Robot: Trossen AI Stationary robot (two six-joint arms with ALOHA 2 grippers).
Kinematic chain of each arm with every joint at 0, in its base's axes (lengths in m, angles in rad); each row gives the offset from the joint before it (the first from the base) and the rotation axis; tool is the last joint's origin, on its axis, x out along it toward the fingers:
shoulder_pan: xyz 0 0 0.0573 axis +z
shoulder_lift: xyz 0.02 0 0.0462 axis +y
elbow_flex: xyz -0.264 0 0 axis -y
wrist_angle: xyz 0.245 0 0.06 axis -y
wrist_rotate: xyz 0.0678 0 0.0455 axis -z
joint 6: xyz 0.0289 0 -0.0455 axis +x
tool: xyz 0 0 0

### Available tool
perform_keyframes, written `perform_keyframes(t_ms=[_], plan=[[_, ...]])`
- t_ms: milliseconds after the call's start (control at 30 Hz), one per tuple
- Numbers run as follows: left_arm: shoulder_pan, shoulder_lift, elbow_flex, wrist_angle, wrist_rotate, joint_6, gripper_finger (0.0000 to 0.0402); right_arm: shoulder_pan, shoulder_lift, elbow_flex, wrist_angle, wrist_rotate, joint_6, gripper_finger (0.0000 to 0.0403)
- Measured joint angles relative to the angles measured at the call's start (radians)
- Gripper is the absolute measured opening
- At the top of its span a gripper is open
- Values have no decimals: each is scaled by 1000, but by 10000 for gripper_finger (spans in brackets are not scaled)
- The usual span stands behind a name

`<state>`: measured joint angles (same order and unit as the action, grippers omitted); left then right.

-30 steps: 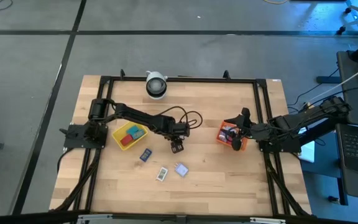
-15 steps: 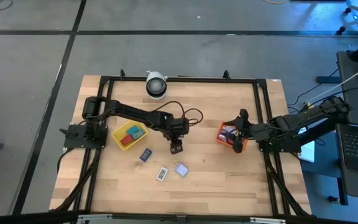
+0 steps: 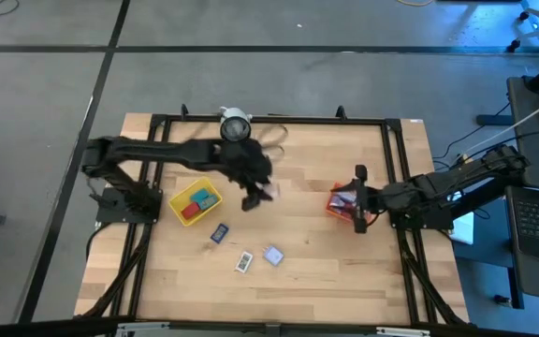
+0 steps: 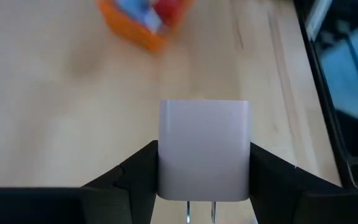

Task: Pick & Place Office items
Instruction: Put the pink charger adapter into the orange basket

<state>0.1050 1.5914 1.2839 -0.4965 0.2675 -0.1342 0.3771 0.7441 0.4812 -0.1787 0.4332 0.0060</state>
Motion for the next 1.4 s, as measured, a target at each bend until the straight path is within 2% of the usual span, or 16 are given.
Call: perform_keyframes(t_ms=[100, 233, 367, 467, 567, 867, 1100, 1400], plan=[[23, -124, -41, 36, -70, 8, 194, 0, 0, 0, 77, 55, -79, 206], [38, -271, -160, 177, -74, 0, 194, -7, 1, 17, 105, 73, -119, 206], [56, -369, -329, 371, -25, -51, 194, -25, 10, 80, 100, 73, -127, 206], [81, -395, -447, 536, 75, -109, 194, -38, 29, 141, 69, 70, -159, 206], [103, -399, -514, 622, 167, -146, 195, -55, 73, 223, -6, 24, -172, 215], [98, -399, -540, 667, 279, -119, 195, -99, 308, 418, -59, -21, -236, 277], [91, -382, -540, 713, 298, -107, 195, -145, 493, 562, -88, -237, -281, 269], [71, -326, -539, 757, 346, -133, 196, -213, 665, 742, -125, -357, -357, 261]])
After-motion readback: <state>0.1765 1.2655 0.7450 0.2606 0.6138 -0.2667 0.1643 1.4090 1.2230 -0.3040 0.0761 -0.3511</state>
